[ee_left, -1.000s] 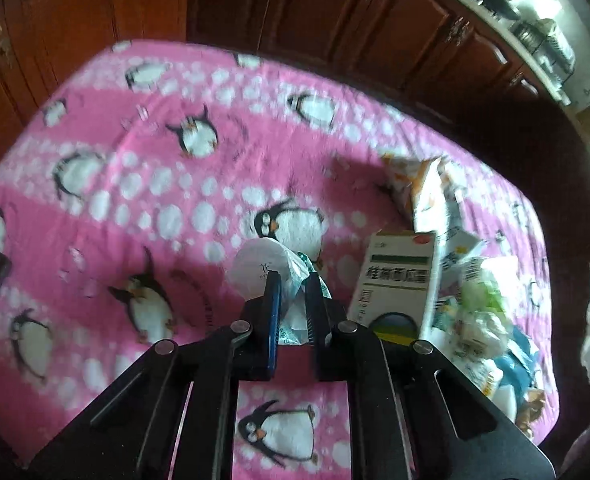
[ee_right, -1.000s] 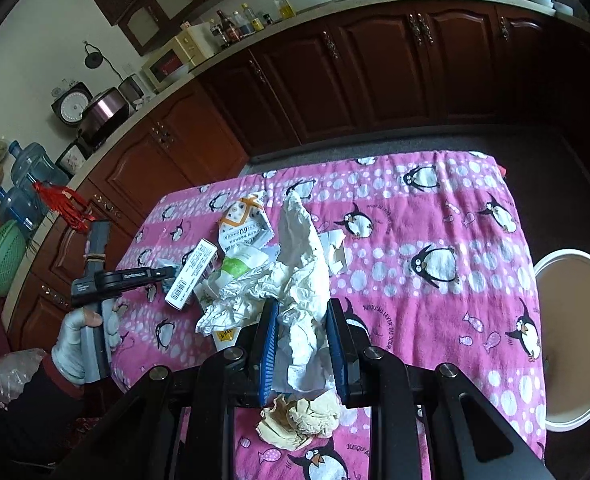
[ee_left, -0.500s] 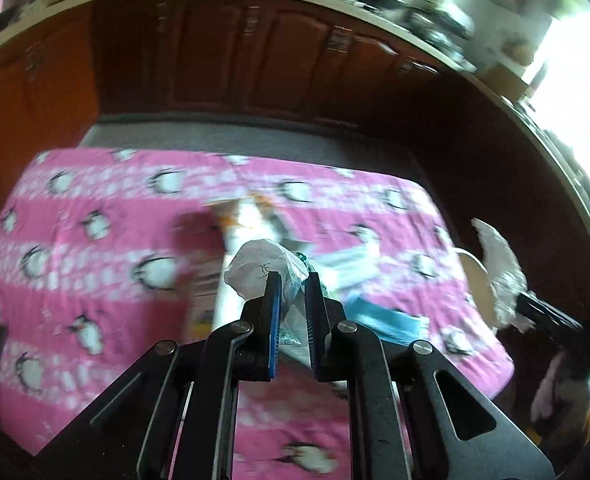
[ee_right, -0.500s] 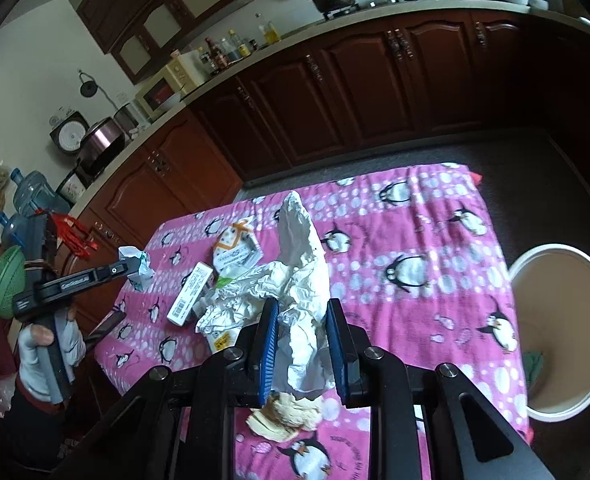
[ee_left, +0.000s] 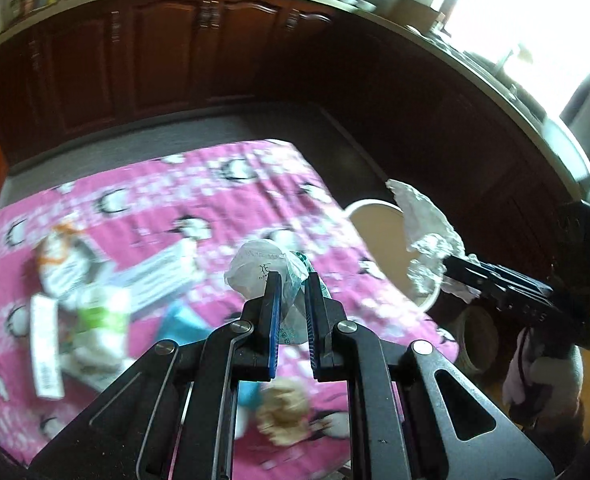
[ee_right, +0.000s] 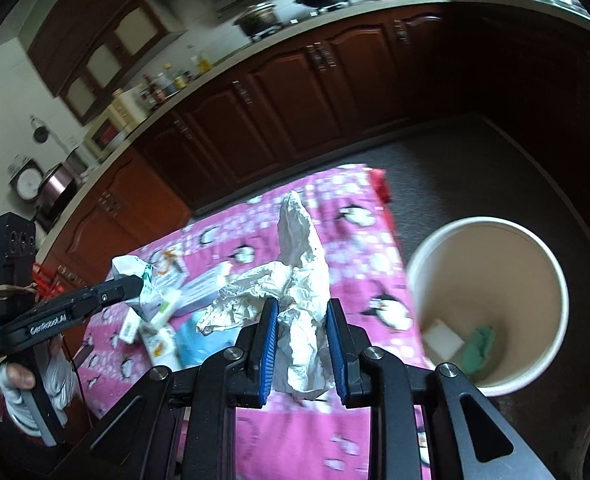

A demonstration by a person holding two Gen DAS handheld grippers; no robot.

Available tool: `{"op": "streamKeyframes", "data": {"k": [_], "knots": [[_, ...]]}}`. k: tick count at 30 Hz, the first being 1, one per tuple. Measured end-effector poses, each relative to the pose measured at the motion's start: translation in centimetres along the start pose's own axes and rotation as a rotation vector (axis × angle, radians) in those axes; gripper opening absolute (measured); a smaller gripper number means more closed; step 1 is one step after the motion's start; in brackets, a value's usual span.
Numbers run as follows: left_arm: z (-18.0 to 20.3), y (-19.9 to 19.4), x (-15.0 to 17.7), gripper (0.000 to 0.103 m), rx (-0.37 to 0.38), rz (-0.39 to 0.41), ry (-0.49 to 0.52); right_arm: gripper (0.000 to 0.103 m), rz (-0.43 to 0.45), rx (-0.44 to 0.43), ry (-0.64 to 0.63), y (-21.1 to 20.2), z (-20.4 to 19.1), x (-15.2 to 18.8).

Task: Collect trash
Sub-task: 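Carry bag and tissue to the white bucket and open both tools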

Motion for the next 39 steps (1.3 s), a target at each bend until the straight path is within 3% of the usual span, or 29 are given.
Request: {"op": "streamKeyframes", "data": {"k": [9, 13, 20, 26, 28, 30, 32, 39], "knots": [[7.4, 5.6, -1.4, 0.009, 0.066, -0.076, 0.105, 0.023, 0.006, 0.125, 0.104, -1.4, 7.4, 0.5], [9.0, 7.8, -1.5, 0.009, 0.086, -0.105, 0.12, 0.023, -0.016, 0.185, 0.156, -1.2, 10.5, 1.2], [10.8, 12.0, -1.4, 0.009, 0.117, -0.158, 0.112, 0.023, -0.052, 0.251, 0.218, -0.3, 14.5, 2.4], [11.9, 14.9, -1.9, 0.01, 0.167, -0.174, 0.05, 0.023, -0.077, 0.294, 0.257, 1.2, 16.3, 2.9], [12.2, 15.7, -2.3, 0.011, 0.185, -0.165, 0.017, 0.029, -0.088, 0.337, 0.257, 1.8, 16.8, 2.8], [12.3, 16.4, -2.3, 0.023, 0.2, -0.17, -0.006, 0.045, -0.085, 0.364, 0.255, 2.1, 17.3, 2.8], [12.4, 17.1, -2.1, 0.058, 0.223, -0.185, -0.026, 0.047, -0.076, 0.368, 0.264, 2.0, 17.7, 2.8], [12.2, 16.5, -1.7, 0.06, 0.213, -0.185, -0.021, 0.047, -0.092, 0.357, 0.293, 1.9, 18.1, 3.7]]}}
Point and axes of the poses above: each gripper's, at about its wrist camera, not at the fingertips, and y roughly the way its jaws point, z to its right, x to its underside, the point moved 6 cm from there along y, roughly the way its jaws point, and after that the axes turned 3 degrees about x, right-handed, at the moved point
